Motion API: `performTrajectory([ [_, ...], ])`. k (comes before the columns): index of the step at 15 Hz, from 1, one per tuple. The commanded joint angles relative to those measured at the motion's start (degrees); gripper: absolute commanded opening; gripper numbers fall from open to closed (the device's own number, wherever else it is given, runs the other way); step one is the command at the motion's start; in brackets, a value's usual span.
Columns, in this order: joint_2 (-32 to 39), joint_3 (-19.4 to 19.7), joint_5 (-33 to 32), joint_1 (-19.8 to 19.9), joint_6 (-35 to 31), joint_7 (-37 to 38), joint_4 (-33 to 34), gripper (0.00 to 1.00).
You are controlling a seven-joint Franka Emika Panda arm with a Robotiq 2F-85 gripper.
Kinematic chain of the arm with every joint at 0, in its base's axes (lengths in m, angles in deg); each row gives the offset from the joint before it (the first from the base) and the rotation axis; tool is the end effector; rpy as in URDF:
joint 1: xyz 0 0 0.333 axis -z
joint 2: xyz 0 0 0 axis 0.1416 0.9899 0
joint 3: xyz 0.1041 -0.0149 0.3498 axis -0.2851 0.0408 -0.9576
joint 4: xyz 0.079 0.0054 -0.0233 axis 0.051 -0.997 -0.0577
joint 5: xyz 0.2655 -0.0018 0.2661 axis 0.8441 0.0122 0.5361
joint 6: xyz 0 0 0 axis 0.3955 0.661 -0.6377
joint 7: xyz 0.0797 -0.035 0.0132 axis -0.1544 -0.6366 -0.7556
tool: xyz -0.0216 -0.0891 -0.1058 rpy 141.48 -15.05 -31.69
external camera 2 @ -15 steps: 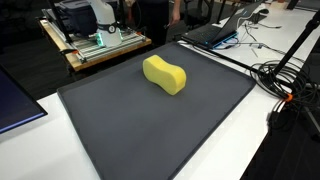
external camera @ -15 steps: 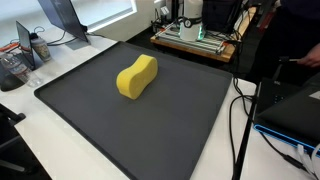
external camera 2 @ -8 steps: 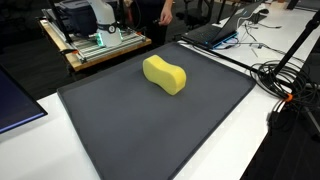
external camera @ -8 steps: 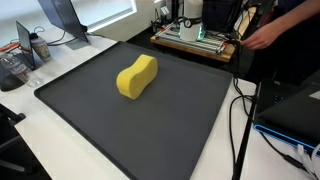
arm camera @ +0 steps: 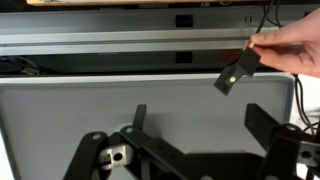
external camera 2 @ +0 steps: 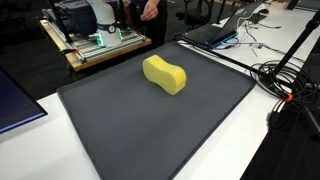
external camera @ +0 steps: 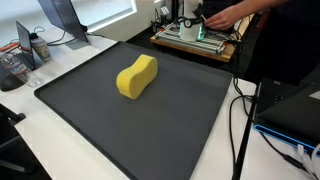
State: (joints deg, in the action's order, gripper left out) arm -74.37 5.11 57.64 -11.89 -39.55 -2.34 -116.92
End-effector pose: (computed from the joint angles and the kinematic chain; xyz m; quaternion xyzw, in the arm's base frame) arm 0.1860 0.0469 0.4661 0.9993 -0.0128 -0.0324 0.0115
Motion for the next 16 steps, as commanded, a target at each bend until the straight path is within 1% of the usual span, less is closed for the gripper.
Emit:
performTrajectory([
  [1, -0.7, -1.2, 2.1, -1.8, 3.7, 0.4, 0.4, 1.00],
  [5, -0.1, -1.8, 2.4, -2.6, 5.6, 0.2, 0.5, 1.00],
  [6, -0.1, -1.9, 2.3, -2.7, 5.7, 0.1, 0.4, 0.92],
  [8, 0.3, -2.0, 2.1, -2.7, 6.0, 0.0, 0.7, 0.66],
  [10, 0.5, -2.0, 2.1, -2.8, 6.2, -0.1, 0.7, 0.50],
  [12, 0.6, -2.0, 2.0, -2.7, 6.2, -0.1, 0.8, 0.38],
  [13, 0.7, -2.0, 2.0, -2.7, 6.1, -0.1, 0.8, 0.30],
  [16, 1.0, -1.9, 1.8, -2.5, 6.1, -0.1, 1.1, 0.17],
])
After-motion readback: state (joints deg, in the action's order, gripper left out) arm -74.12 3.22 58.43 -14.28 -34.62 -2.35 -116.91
